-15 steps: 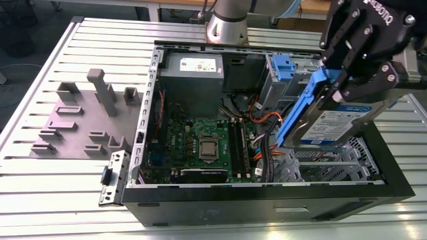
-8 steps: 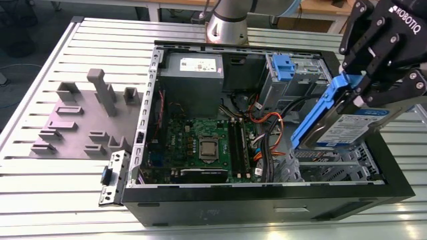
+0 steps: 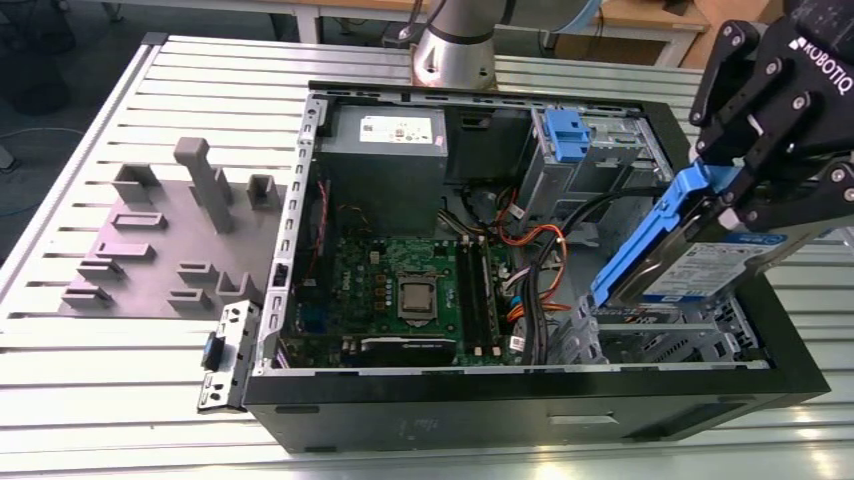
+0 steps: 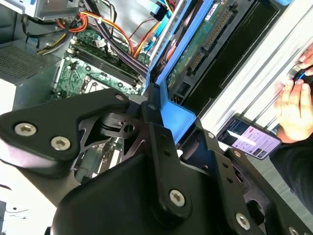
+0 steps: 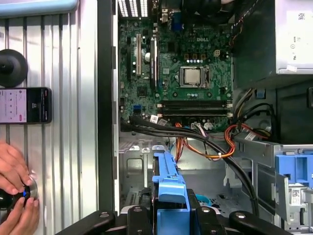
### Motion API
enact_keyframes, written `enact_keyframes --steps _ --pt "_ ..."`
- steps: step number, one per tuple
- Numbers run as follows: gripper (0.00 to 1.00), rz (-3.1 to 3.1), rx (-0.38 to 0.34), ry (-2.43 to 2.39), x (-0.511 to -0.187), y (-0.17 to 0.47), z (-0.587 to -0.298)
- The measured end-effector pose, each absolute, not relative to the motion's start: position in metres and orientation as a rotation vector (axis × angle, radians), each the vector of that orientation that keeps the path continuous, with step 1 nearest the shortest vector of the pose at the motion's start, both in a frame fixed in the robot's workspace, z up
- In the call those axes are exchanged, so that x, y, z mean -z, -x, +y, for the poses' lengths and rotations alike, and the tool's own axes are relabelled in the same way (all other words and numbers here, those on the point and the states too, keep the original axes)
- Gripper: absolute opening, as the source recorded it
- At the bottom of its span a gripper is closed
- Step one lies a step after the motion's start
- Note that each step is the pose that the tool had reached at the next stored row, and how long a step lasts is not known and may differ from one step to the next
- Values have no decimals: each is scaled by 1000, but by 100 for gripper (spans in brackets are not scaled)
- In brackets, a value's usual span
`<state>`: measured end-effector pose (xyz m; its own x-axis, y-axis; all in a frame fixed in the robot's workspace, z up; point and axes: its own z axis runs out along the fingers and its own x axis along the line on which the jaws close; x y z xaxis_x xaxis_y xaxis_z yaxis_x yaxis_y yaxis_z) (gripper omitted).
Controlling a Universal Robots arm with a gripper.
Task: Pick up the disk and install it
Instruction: 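Insert the disk into the insertion slot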
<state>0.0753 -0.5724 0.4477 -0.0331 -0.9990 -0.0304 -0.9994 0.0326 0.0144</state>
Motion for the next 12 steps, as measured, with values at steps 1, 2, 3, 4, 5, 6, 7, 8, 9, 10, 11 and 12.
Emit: enact_keyframes --steps 1,2,3,4,5,6,7,8,9,10,11,12 --pt "36 2249 -49 2176 -446 -76 -573" --pt "36 2249 -50 2176 -445 -76 -574" --pt "36 2249 -50 2176 -444 -76 -574" --pt "36 2249 -49 2176 -443 -76 -574" --pt "36 2249 -49 2176 -442 -76 -574" --pt "36 2249 -49 2176 -440 -76 -574" --pt "36 2249 -49 2176 -439 -76 -574" --pt "36 2249 -49 2176 -438 -76 -574" --pt "36 2249 -49 2176 -437 -77 -574" --pt "36 2249 -49 2176 -436 -77 -574" --pt "36 2249 -49 2176 -434 -77 -574" --pt "36 2249 -49 2176 -433 -77 -574"
